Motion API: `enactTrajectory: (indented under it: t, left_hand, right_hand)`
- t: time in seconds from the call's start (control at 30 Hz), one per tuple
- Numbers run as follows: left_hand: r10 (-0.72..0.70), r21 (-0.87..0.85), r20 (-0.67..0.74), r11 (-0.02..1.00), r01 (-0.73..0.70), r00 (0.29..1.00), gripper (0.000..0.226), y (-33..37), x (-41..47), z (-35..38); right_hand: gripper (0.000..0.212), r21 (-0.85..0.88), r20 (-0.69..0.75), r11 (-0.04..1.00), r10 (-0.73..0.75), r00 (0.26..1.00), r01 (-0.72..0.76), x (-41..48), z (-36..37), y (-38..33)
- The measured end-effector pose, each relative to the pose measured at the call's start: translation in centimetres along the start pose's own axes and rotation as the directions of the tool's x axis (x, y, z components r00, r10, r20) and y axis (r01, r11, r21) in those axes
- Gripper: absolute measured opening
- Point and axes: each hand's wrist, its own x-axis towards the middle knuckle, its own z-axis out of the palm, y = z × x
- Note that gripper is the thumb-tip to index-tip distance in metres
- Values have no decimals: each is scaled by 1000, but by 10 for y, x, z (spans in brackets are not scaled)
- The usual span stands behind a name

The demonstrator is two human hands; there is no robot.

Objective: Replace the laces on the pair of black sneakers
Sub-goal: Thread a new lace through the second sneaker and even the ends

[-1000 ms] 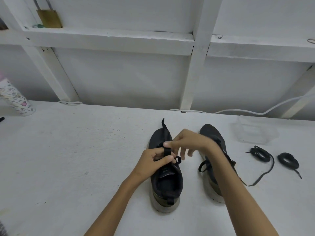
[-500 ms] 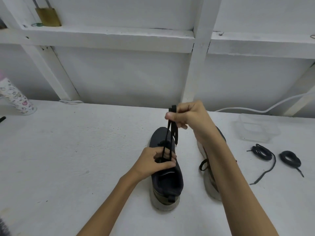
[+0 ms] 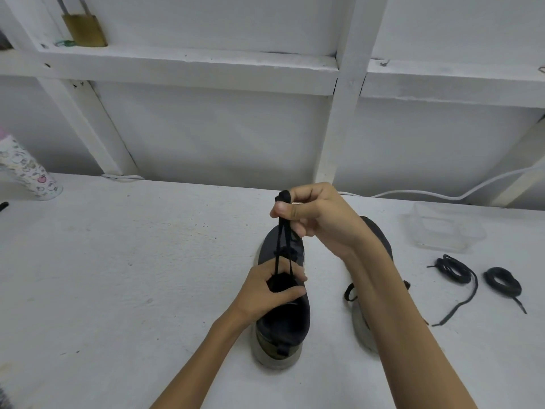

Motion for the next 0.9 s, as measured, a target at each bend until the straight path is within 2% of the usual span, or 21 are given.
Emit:
enactTrajectory:
  t: [0.1, 0.17, 0.3, 0.4, 0.47, 0.57, 0.63, 0.7, 0.77, 0.8, 0.83, 0.9]
  left_hand:
    - [-36, -3, 3, 999, 36, 999, 17, -1, -1, -1]
    - [-60, -5, -2, 998, 60, 998, 19, -2, -3, -1]
    - [-42, -105, -36, 994, 38, 998, 21, 4, -3, -2]
    - [-65, -204, -165, 978, 30, 984, 29, 13, -3, -2]
    - [-72, -232, -310, 973, -2, 948, 26, 16, -1, -5]
    - [-95, -265, -538, 962, -62, 838, 26, 14, 4, -25]
    - [-108, -267, -622, 961, -80, 776, 29, 11, 4, -44]
    - [-121, -231, -683, 971, -57, 720, 30, 7, -1, -63]
    - [-168, -169, -698, 983, 68, 696, 28, -5, -11, -82]
    - [-211, -115, -669, 977, 180, 712, 27, -13, -17, -92]
    - [-267, -31, -611, 949, 314, 745, 26, -21, -22, -102]
    - [-452, 198, -394, 809, 554, 800, 26, -30, -32, -117]
  right_hand:
    - [14, 64, 28, 998, -13, 1000, 11, 1, 1, -5]
    - [8, 99, 34, 995, -22, 999, 18, 1, 2, -3]
    - [15, -18, -96, 999, -53, 994, 51, 2, -10, 3]
    - [16, -92, -204, 994, -82, 976, 64, 0, -22, 10]
    - [18, -131, -318, 990, -100, 943, 60, -2, -32, 16]
    - [19, -193, -496, 981, -100, 862, 2, -6, -52, 26]
    - [20, -282, -571, 956, -99, 815, -82, -8, -64, 37]
    - [27, -405, -598, 889, -82, 797, -212, -10, -75, 51]
    - [40, -486, -578, 792, 25, 816, -369, -14, -81, 63]
    - [48, -526, -558, 727, 95, 824, -440, -17, -82, 68]
    - [59, -579, -540, 650, 146, 829, -491, -18, -82, 71]
    - [83, -676, -506, 532, 168, 846, -510, -21, -76, 78]
